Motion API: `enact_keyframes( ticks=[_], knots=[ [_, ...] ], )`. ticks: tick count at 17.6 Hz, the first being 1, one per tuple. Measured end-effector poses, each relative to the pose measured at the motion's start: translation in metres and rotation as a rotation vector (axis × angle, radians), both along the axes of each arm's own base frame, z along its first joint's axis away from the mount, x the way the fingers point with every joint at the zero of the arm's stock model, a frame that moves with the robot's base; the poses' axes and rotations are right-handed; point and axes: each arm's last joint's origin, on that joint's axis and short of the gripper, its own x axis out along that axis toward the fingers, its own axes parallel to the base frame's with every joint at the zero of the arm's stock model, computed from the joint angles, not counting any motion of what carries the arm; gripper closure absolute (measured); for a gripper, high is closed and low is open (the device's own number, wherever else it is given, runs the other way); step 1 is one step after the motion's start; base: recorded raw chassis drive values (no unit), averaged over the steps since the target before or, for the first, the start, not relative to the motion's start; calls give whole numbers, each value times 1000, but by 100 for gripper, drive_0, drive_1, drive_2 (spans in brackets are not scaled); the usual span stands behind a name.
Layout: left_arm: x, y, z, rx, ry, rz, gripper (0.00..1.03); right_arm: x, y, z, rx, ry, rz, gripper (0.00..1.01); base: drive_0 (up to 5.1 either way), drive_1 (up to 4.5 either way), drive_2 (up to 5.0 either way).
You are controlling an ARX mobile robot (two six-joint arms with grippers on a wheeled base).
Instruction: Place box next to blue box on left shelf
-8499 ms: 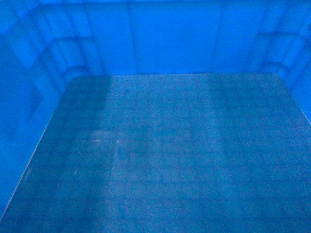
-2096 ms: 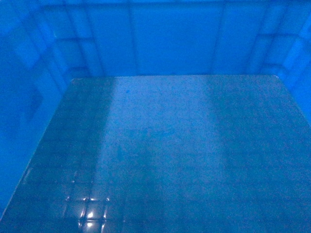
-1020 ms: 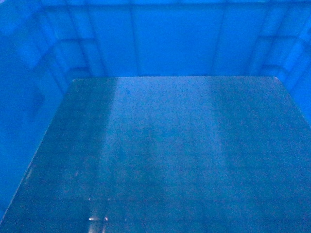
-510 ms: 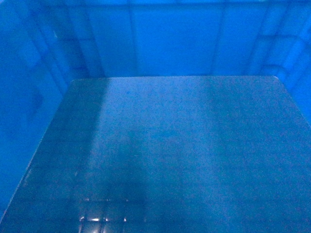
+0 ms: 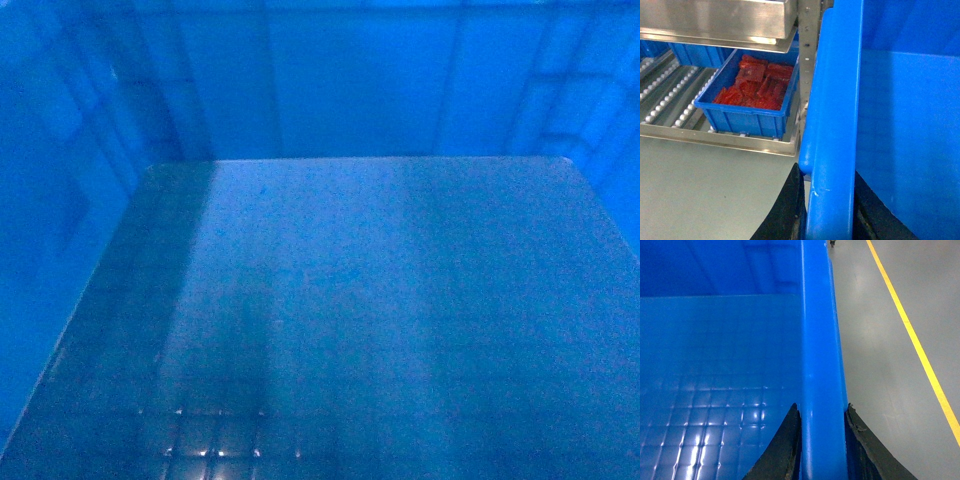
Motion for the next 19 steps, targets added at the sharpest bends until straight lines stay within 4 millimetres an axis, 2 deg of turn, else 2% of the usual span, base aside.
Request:
enact_keyframes(
  ticks=[19],
  knots=[
    [0,0,1,-1,-4,1,89,0,0,0,1,-2,1,84,-492,170,311]
  ],
)
